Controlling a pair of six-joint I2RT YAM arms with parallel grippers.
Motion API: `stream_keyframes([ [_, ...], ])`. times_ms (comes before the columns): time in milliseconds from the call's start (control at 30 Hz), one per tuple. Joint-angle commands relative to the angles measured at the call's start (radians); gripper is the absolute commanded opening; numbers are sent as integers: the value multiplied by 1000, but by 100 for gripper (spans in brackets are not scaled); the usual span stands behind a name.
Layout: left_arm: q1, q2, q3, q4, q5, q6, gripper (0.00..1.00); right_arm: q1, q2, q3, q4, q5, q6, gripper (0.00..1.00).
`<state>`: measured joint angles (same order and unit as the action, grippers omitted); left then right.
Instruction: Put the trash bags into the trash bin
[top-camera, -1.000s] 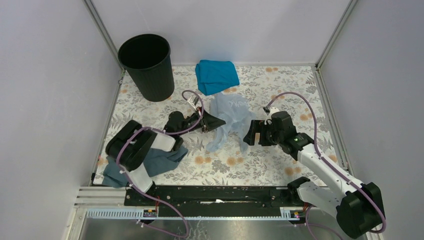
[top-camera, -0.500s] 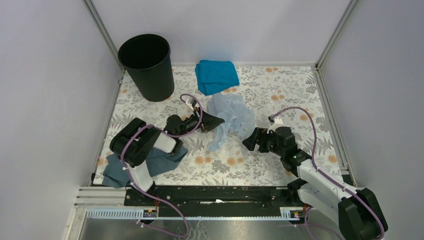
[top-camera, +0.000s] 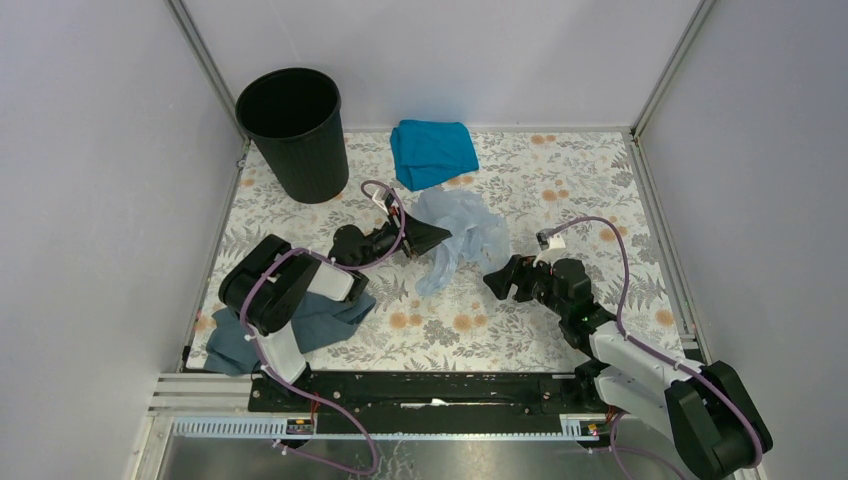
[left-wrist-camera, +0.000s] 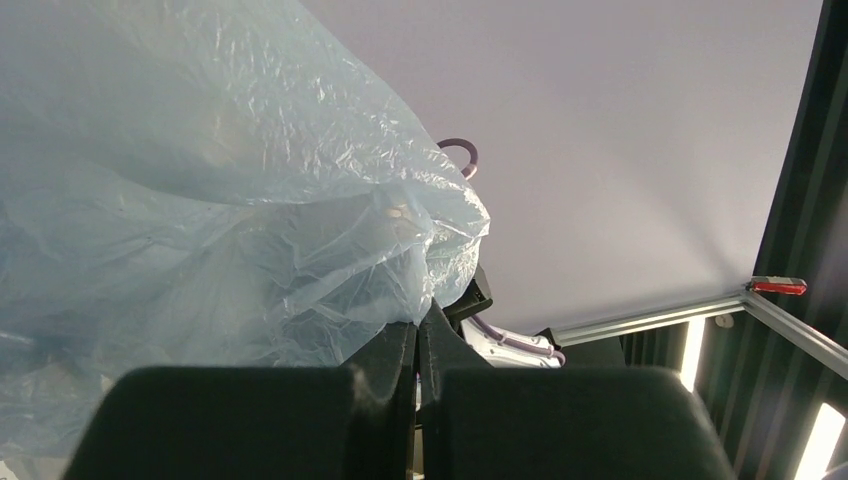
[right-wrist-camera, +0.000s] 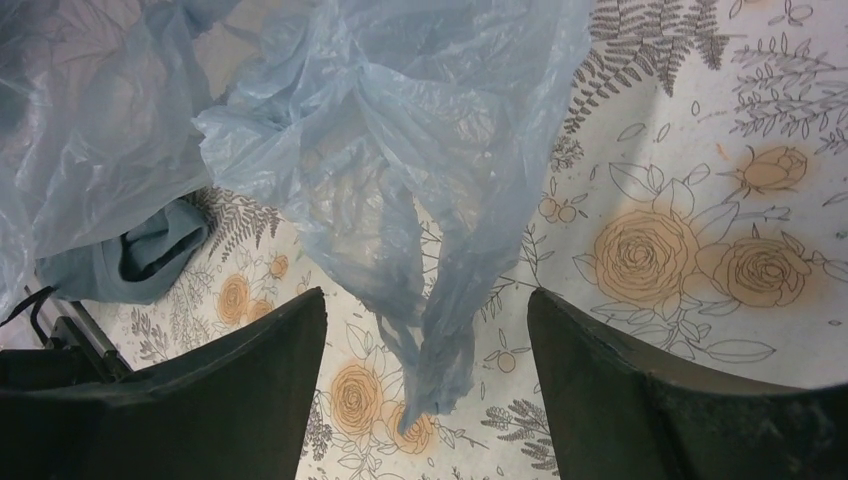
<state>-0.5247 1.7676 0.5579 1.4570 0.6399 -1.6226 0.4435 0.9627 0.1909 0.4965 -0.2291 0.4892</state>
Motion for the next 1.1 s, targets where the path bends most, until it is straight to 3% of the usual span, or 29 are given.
stream_keyframes([
  [0,2,-28,40,146,-22,-12,0,4,0,0,101,-15,-40,80],
  [267,2,-30,57,146,-30,-16,0,4,32,-5,93,-52,-42,76],
  [400,2,-23,56,146,-31,-15,0,4,76,8,102,-89,-51,54],
  [567,6,-42,29,105,-13,44,0,4,56,18,71,-77,-48,13],
  [633,15,-76,-1,29,9,102,13,4,23,30,13,-37,-38,0],
  [700,27,-145,-30,-128,26,209,36,4,-6,58,-65,-12,-36,0],
  [833,35,-369,4,-763,-58,582,66,4,-38,171,-281,71,-70,0],
  [867,36,-424,23,-906,-105,668,78,4,-34,195,-312,90,-81,0],
  [967,35,-575,68,-1235,-257,839,92,4,9,286,-395,93,-106,0],
  [1067,23,-663,86,-1399,-344,927,96,4,61,372,-468,72,-97,0],
])
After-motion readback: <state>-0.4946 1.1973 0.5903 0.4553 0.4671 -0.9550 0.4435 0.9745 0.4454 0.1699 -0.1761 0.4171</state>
